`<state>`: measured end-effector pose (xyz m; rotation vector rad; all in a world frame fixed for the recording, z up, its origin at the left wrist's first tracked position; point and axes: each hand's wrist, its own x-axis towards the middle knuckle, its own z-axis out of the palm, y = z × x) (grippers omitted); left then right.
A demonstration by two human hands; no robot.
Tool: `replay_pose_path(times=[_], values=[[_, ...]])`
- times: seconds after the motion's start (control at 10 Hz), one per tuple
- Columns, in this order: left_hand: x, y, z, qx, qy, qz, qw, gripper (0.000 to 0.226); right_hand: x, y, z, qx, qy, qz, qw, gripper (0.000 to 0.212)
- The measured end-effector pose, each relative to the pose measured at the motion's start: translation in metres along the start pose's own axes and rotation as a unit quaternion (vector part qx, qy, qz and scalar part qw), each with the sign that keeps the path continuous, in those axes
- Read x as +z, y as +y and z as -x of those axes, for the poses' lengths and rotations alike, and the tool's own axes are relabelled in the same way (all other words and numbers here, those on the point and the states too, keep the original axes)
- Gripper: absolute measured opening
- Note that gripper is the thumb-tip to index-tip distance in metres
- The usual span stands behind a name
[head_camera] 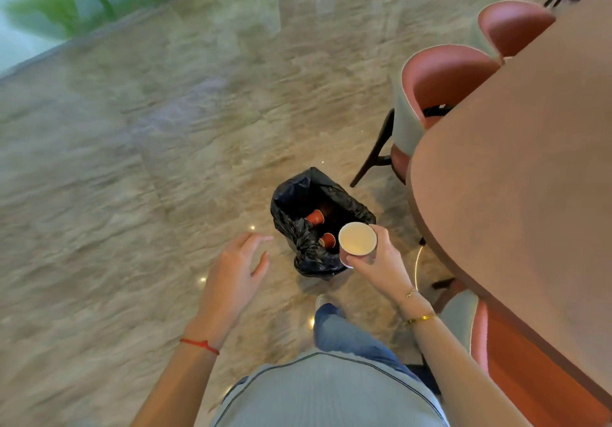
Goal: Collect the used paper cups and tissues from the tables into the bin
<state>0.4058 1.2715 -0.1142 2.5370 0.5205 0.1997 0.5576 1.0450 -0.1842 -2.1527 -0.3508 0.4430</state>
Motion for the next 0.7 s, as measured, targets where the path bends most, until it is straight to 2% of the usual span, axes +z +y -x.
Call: replay_pose_path(times=[0.3, 0.5, 0.6, 0.7], values=[[0.011, -0.015, -0.111, -0.053, 0.035, 0.025, 0.998, 0.025, 0.017, -0.008, -0.153, 0.059, -0.110, 0.053, 0.991, 0.074], [0.018, -0.029, -0.155, -0.068, 0.027, 0.042, 0.996, 0.025, 0.034, -0.004, -0.221, 0.107, -0.209, 0.140, 0.962, 0.089], [0.017, -0.036, -0.173, -0.060, 0.016, 0.039, 0.997, 0.025, 0.028, -0.004, -0.232, 0.096, -0.192, 0.125, 0.969, 0.073], [0.011, -0.043, -0.190, -0.041, -0.001, 0.038, 0.998, 0.025, 0.019, -0.009, -0.226, 0.070, -0.103, 0.101, 0.987, 0.057]])
